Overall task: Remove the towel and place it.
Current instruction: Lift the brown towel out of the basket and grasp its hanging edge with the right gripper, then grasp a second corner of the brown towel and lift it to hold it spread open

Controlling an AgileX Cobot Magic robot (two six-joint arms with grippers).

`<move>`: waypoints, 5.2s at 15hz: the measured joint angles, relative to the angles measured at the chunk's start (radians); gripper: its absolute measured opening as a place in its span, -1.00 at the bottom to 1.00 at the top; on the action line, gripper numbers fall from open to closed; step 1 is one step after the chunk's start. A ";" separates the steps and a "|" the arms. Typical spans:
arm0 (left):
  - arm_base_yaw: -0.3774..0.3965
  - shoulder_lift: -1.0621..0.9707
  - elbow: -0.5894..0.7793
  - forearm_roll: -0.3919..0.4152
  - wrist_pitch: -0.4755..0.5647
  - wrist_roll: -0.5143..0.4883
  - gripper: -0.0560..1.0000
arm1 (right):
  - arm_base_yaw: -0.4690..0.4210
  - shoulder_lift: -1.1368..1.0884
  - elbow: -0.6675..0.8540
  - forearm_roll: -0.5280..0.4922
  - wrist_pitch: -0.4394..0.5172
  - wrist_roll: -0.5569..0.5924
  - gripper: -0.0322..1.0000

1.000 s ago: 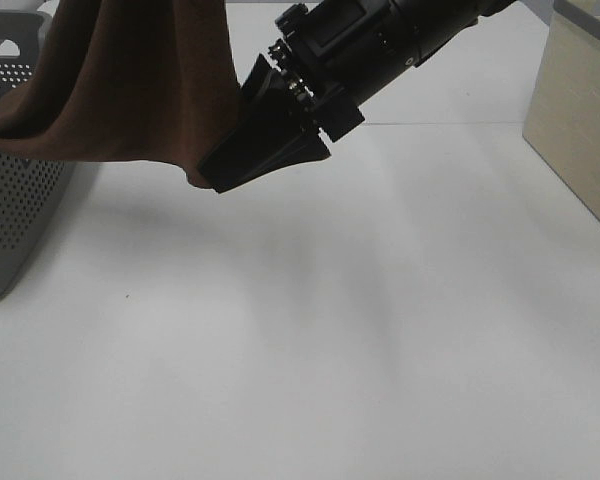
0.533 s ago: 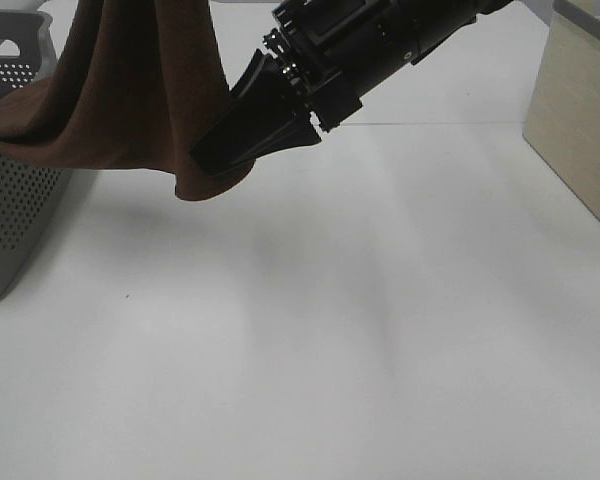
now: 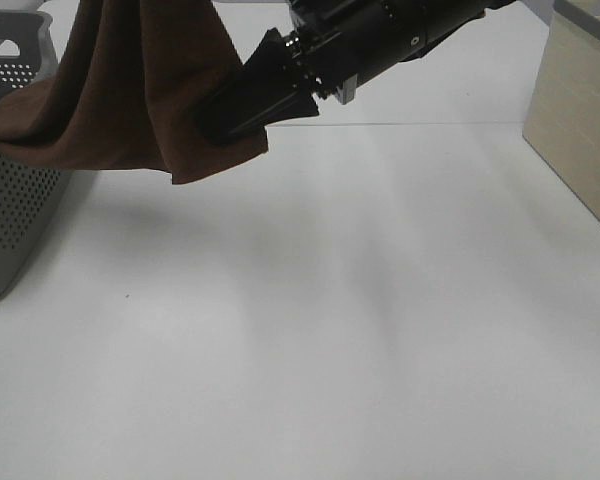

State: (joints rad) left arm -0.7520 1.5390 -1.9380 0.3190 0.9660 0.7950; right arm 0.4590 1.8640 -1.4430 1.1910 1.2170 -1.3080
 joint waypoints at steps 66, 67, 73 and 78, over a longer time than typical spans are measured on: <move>0.569 0.895 -0.690 0.150 -1.328 -0.559 -0.89 | -0.138 0.373 -1.035 -1.465 -1.272 1.350 -0.92; 0.569 0.895 -0.691 0.151 -1.328 -0.560 -0.89 | -0.139 0.374 -1.035 -1.465 -1.272 1.350 -0.92; 0.568 0.895 -0.691 0.172 -1.312 -0.587 -0.89 | -0.140 0.375 -1.035 -1.463 -1.272 1.350 -0.92; 0.568 0.895 -0.691 0.298 -1.289 -0.751 -0.89 | -0.146 0.375 -1.035 -1.462 -1.217 1.350 -0.92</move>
State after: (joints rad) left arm -0.1840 2.4340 -2.6290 0.6170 -0.3230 0.0440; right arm 0.3130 2.2390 -2.4780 -0.2710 0.0000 0.0420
